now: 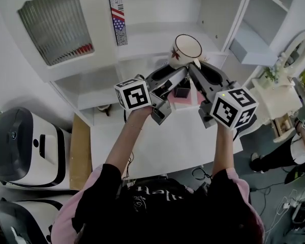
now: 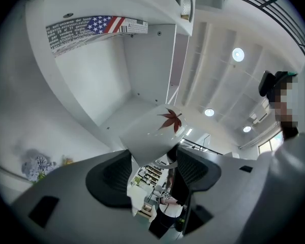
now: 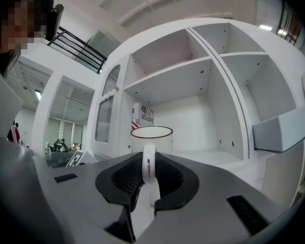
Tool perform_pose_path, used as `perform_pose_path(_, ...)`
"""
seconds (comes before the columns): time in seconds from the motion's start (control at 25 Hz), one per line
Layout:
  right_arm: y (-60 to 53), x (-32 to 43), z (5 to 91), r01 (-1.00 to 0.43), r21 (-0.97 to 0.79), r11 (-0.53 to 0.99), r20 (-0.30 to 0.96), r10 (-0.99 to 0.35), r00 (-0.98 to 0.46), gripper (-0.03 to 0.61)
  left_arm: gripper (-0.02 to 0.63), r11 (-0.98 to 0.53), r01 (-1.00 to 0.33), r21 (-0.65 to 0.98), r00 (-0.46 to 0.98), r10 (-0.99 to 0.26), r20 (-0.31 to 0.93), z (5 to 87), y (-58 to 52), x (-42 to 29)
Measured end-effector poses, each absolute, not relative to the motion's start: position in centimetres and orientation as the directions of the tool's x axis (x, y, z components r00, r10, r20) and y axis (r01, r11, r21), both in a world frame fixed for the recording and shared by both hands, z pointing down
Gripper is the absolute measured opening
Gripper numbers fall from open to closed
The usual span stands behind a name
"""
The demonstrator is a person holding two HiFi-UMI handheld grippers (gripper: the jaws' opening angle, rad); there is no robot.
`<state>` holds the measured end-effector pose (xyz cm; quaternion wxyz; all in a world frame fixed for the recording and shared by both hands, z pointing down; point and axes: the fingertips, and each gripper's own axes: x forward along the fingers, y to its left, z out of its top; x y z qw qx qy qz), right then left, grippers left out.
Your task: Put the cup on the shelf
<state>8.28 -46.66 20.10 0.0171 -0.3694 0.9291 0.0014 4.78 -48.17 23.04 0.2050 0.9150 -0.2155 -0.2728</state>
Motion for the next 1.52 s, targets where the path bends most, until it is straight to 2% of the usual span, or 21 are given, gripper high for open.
perform_pose_path(0.36, -50.1, 7.1, 19.3, -0.65, -0.034, 0.759, -0.052, -0.651, -0.757, 0.091, 0.284, -0.801, -0.369, 0.472, 0.742, -0.559, -0.369, 23.1, -50.5, 4.0)
perform_pose_path(0.68, -52.2, 5.8, 18.5, -0.637, -0.025, 0.77, -0.055, -0.637, -0.769, 0.091, 0.282, -0.789, -0.387, 0.477, 0.722, -0.581, -0.375, 23.0, -51.6, 3.1)
perform_pose_path(1.04, -55.2, 4.3, 18.2, -0.652, 0.056, 0.756, 0.004, -0.654, -0.757, 0.091, 0.273, -0.811, -0.367, 0.455, 0.753, -0.546, -0.366, 24.3, -50.2, 2.9)
perform_pose_path(1.36, -59.1, 3.6, 18.3, -0.682, 0.064, 0.729, 0.062, -0.685, -0.726, 0.091, 0.27, -0.798, -0.447, 0.404, 0.827, -0.541, -0.153, 31.5, -46.8, 4.1)
perform_pose_path(1.52, -60.8, 3.5, 18.3, -0.706, 0.068, 0.705, 0.086, -0.709, -0.7, 0.091, 0.27, -0.798, -0.437, 0.415, 0.848, -0.519, -0.105, 34.1, -44.8, 5.4)
